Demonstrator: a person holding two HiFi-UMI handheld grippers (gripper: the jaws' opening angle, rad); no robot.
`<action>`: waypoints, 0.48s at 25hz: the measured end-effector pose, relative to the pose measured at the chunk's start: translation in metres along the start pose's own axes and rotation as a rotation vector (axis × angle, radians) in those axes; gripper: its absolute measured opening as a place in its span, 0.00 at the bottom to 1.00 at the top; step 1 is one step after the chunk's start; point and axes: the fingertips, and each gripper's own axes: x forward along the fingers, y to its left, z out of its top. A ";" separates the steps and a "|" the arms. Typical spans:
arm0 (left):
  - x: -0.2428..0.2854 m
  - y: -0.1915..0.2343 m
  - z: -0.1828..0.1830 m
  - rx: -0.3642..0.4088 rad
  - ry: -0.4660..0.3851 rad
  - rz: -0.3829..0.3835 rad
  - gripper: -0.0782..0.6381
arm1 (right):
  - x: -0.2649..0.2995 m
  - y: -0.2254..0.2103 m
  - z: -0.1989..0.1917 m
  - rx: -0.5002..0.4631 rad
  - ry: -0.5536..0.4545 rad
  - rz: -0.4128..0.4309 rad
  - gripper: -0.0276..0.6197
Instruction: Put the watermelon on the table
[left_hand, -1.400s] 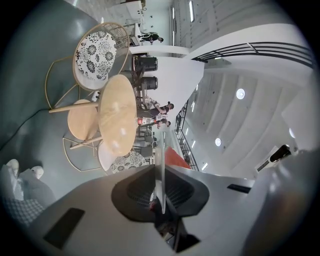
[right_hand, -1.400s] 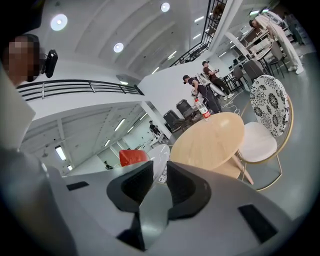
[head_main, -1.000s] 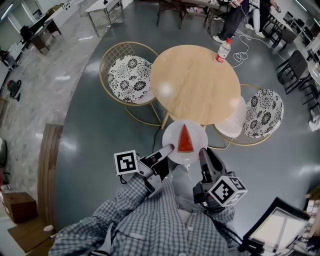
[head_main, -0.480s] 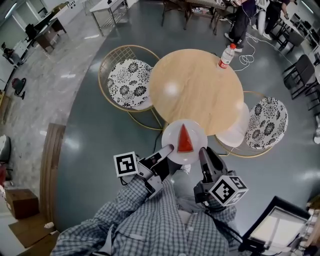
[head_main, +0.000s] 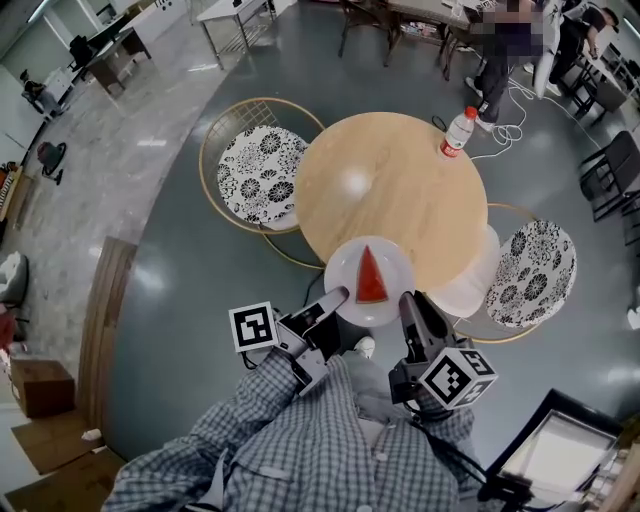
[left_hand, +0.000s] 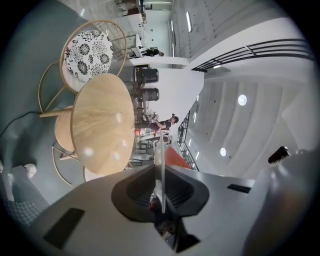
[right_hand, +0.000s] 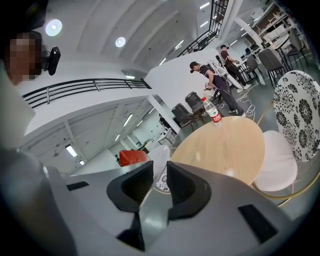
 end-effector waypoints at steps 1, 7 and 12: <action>0.005 -0.001 0.000 0.004 -0.005 -0.002 0.16 | 0.001 -0.003 0.004 0.001 0.002 0.004 0.18; 0.032 -0.005 0.001 0.003 -0.035 -0.013 0.16 | 0.007 -0.020 0.028 -0.011 0.010 0.031 0.18; 0.042 0.001 -0.002 0.011 -0.045 -0.018 0.16 | 0.007 -0.031 0.032 -0.010 0.011 0.031 0.18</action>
